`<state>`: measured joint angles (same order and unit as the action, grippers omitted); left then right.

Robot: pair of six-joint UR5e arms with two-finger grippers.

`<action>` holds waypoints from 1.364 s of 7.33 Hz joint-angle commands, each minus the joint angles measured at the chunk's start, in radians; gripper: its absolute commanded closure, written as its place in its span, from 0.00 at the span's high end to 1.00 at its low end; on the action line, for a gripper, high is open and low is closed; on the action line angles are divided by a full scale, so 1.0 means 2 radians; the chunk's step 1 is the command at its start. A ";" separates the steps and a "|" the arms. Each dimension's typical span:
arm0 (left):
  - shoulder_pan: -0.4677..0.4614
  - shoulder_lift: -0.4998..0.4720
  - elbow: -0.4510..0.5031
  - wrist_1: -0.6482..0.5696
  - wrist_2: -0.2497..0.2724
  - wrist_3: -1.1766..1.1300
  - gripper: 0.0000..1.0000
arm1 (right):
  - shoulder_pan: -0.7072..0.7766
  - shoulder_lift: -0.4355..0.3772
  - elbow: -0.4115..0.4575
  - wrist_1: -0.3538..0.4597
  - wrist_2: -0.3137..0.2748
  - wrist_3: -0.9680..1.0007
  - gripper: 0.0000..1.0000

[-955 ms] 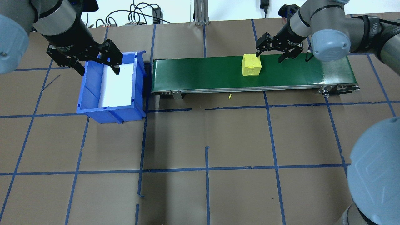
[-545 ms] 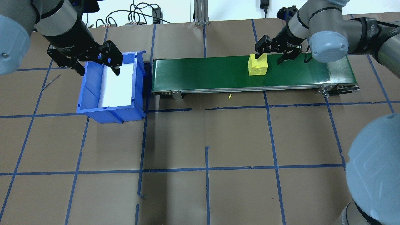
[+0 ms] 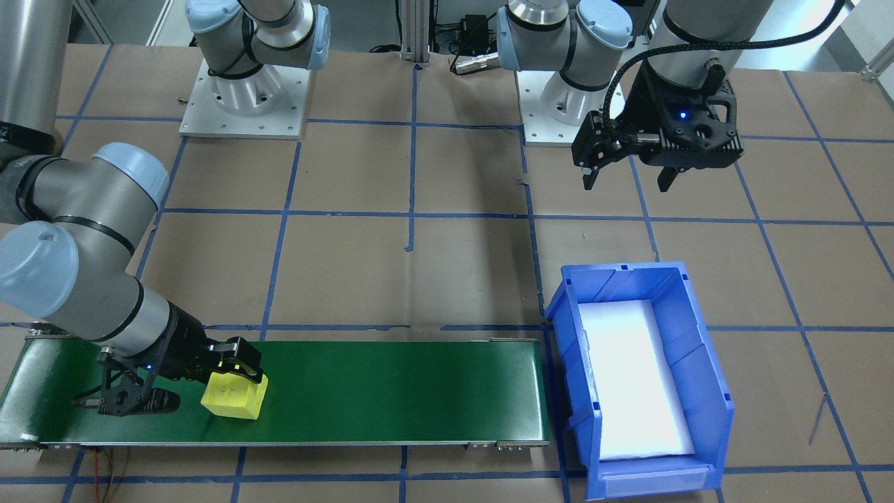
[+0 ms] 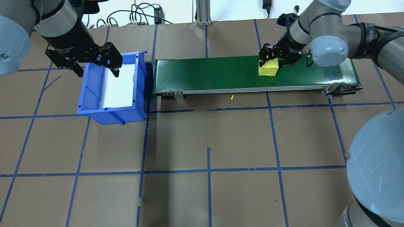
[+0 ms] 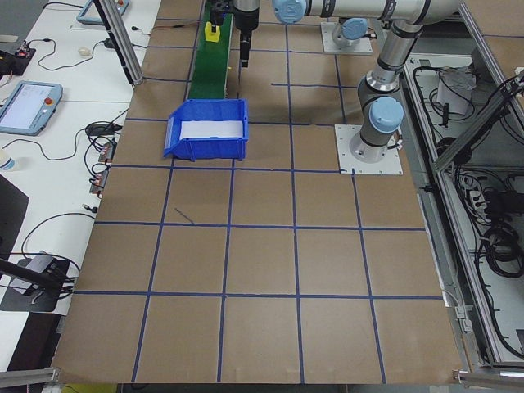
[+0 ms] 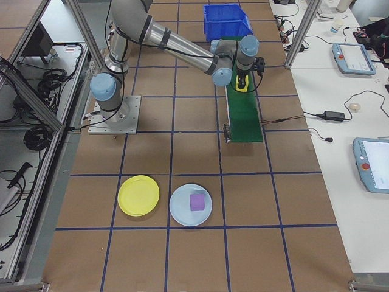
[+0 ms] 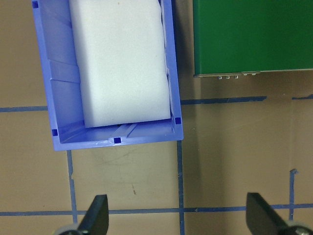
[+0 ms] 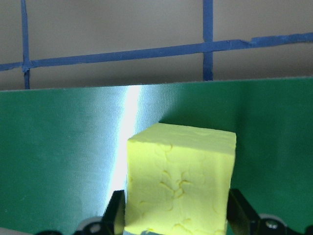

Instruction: Move block left to right into plate

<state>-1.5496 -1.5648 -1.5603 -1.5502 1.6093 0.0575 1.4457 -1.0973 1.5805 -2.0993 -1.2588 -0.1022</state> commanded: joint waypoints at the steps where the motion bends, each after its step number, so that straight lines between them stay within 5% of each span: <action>1: -0.001 0.000 0.000 0.000 0.004 0.002 1.00 | -0.005 -0.008 -0.006 0.002 -0.051 -0.044 0.29; 3: -0.002 -0.001 -0.002 0.000 0.005 0.001 1.00 | -0.041 -0.091 0.004 0.049 -0.167 -0.176 0.28; 4: -0.001 0.000 0.001 0.000 0.002 0.002 1.00 | -0.093 -0.130 0.007 0.096 -0.199 -0.247 0.28; 6: -0.001 0.001 0.002 0.000 0.007 0.001 1.00 | -0.259 -0.171 0.033 0.183 -0.208 -0.395 0.29; 7: -0.001 0.001 -0.001 0.000 0.006 0.001 1.00 | -0.358 -0.172 0.058 0.190 -0.210 -0.492 0.29; 9: -0.001 0.001 0.001 0.000 0.004 0.001 1.00 | -0.514 -0.172 0.122 0.167 -0.204 -0.614 0.29; 10: 0.001 0.001 0.003 0.000 0.005 0.001 1.00 | -0.569 -0.170 0.161 0.121 -0.203 -0.650 0.29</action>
<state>-1.5510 -1.5631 -1.5583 -1.5494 1.6175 0.0598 0.4756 -1.4389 1.8085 -1.7759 -1.6670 -1.2833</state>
